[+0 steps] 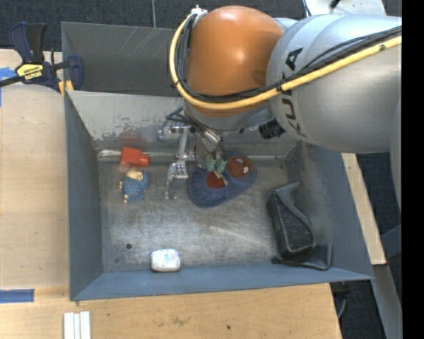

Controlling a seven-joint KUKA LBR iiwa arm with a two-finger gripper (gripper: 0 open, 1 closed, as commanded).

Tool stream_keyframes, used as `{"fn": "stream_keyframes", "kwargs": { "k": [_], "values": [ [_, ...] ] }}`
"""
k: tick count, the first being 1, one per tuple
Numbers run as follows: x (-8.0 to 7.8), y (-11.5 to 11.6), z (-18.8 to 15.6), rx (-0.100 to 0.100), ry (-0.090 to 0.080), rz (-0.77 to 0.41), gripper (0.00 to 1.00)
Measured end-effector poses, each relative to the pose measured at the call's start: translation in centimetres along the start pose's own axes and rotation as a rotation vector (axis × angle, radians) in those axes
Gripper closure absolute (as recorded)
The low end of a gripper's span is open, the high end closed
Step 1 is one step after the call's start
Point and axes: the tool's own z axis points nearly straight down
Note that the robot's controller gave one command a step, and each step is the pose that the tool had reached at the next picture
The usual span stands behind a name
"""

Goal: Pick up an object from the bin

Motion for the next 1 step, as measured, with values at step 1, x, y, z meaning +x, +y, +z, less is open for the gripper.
{"fn": "stream_keyframes", "kwargs": {
  "k": [1],
  "values": [
    [-5.01, 2.52, 13.48, -0.002, -0.006, 0.165, 0.0]
  ]
}}
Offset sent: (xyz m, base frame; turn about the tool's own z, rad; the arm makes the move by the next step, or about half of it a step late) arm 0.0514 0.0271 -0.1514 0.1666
